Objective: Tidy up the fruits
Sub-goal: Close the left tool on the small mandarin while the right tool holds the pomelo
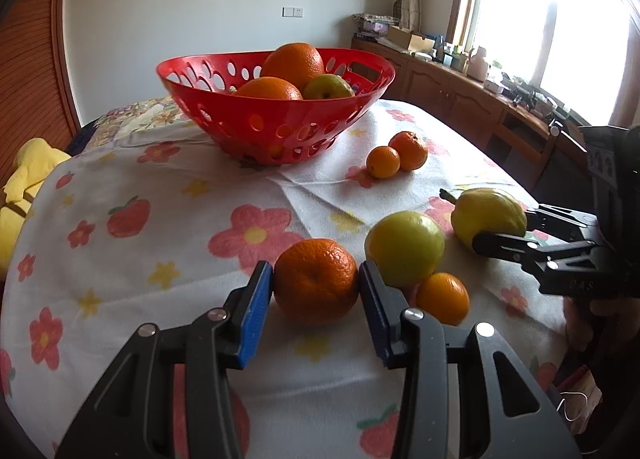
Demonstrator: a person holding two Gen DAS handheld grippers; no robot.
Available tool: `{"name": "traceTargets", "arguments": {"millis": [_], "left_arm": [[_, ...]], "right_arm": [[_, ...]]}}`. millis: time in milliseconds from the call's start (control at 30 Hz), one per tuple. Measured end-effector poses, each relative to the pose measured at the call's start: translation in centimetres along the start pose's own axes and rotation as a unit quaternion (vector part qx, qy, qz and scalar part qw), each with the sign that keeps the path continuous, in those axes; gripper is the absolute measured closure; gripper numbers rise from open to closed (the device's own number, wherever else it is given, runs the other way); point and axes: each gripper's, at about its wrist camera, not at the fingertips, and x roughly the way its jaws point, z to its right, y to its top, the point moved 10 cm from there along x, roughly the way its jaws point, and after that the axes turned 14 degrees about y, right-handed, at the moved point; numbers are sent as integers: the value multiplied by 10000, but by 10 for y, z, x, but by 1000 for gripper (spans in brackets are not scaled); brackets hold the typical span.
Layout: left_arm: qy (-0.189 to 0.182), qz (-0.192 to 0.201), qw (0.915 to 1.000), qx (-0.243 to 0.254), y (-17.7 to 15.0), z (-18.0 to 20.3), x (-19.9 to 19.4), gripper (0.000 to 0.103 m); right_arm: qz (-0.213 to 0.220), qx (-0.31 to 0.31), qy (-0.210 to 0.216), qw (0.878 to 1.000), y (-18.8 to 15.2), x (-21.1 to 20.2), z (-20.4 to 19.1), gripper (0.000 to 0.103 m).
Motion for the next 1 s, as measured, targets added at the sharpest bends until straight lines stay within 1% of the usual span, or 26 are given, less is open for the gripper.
{"name": "traceTargets", "arguments": {"millis": [167,533,633,1000], "left_arm": [[29,-9,10000,-88,-9,-4,-4,60],[85,24,9999,-102,-13,-6,-7,60],[95,47,9999,-106,-12,-7,-9,60],[110,150,9997,-131,-5,-9,-13,61]], "right_arm": [[33,79,124,9999,1,-1,1,37],[91,9,-66,9999,0,-4,1,37],[111,-30,-127,9999,1,-5,1,39],[76,-154,-313,9994,2,-4,-1,40]]}}
